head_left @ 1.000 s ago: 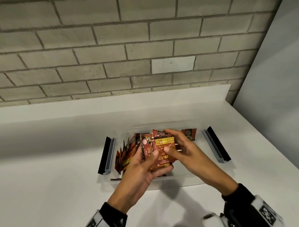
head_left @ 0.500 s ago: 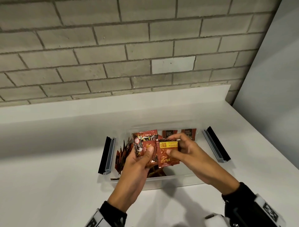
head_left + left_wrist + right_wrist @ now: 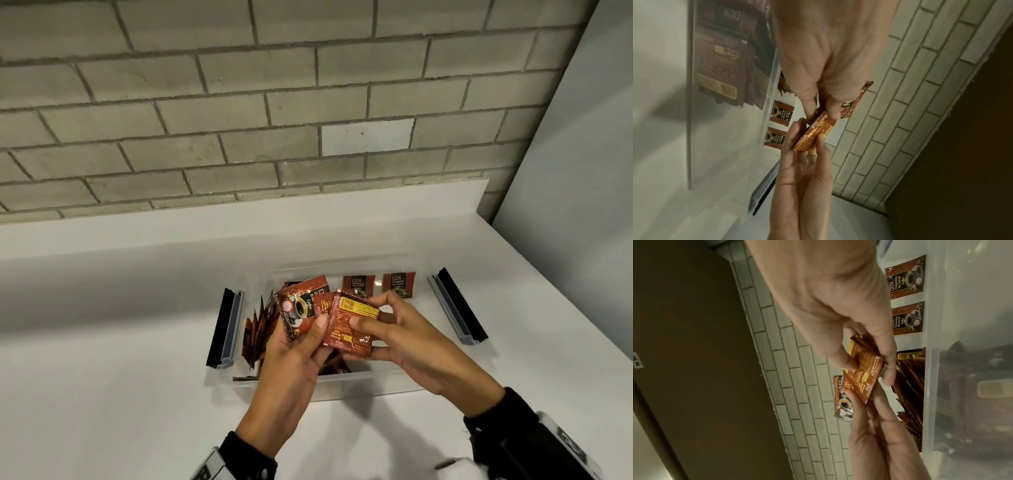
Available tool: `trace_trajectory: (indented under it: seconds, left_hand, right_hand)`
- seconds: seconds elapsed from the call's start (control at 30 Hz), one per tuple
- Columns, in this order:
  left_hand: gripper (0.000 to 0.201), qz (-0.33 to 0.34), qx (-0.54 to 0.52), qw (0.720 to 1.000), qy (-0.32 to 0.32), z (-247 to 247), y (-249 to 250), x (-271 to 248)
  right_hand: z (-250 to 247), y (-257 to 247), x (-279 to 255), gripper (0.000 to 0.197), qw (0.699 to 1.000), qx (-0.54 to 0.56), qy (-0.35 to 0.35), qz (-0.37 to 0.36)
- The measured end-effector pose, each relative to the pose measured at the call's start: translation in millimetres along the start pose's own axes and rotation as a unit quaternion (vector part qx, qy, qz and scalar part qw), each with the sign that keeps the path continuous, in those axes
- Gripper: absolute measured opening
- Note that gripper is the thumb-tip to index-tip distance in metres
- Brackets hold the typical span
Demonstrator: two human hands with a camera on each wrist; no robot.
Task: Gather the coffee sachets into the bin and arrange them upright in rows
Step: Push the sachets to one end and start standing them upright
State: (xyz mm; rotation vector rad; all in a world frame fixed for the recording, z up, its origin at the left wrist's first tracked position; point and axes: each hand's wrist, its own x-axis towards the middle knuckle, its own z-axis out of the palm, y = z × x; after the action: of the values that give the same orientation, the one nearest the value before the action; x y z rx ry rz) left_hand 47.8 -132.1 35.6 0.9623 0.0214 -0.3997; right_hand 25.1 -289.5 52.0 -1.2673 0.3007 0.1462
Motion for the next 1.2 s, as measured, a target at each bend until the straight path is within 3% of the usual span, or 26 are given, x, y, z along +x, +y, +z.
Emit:
trace_trajectory:
  seconds: [0.1, 0.23, 0.37, 0.5, 0.73, 0.83, 0.93, 1.03, 1.07, 1.13, 1.17, 1.2]
  left_hand:
    - [0.036, -0.007, 0.037, 0.999, -0.016, 2, 1, -1]
    - [0.051, -0.028, 0.097, 0.995, -0.004, 4, 9, 2]
    - [0.048, -0.064, 0.129, 0.989, -0.014, 10, 11, 4]
    - [0.042, -0.089, 0.06, 0.994, -0.034, 12, 17, 1]
    - [0.041, -0.14, -0.043, 0.987, -0.061, 11, 22, 2]
    - [0.032, -0.156, -0.033, 0.983, -0.09, 12, 21, 4]
    - [0.042, -0.162, 0.008, 0.982, -0.1, 12, 22, 6]
    - [0.053, -0.169, 0.039, 0.979, -0.107, 14, 20, 7]
    - [0.055, -0.165, 0.043, 0.979, -0.111, 15, 19, 7]
    - [0.048, -0.153, 0.053, 0.979, -0.12, 16, 17, 7]
    - [0.04, -0.146, 0.058, 0.98, -0.118, 17, 16, 7]
    - [0.032, -0.138, 0.064, 0.982, -0.113, 17, 16, 7]
  right_hand:
    - [-4, -1, 3, 0.029, 0.998, -0.057, 0.0, -0.036]
    - [-8, -7, 3, 0.036, 0.983, -0.147, -0.022, -0.107]
    - [-2, -5, 4, 0.038, 0.977, -0.155, -0.051, -0.14]
    - [2, -4, 5, 0.038, 0.979, -0.127, -0.086, -0.133]
    - [4, -9, 6, 0.038, 0.968, -0.188, -0.106, -0.13]
    - [7, -4, 4, 0.042, 0.932, -0.307, -0.102, -0.165]
    - [4, -3, -1, 0.052, 0.902, -0.377, -0.076, -0.199]
    - [0, -14, -10, 0.084, 0.887, -0.39, -0.159, -0.192]
    - [1, -19, -13, 0.092, 0.865, -0.421, -0.197, -0.189]
    - [7, -22, -15, 0.095, 0.779, -0.543, -0.238, -0.204]
    - [11, -21, -14, 0.092, 0.738, -0.592, -0.233, -0.227]
    - [14, -18, -11, 0.088, 0.717, -0.612, -0.215, -0.254]
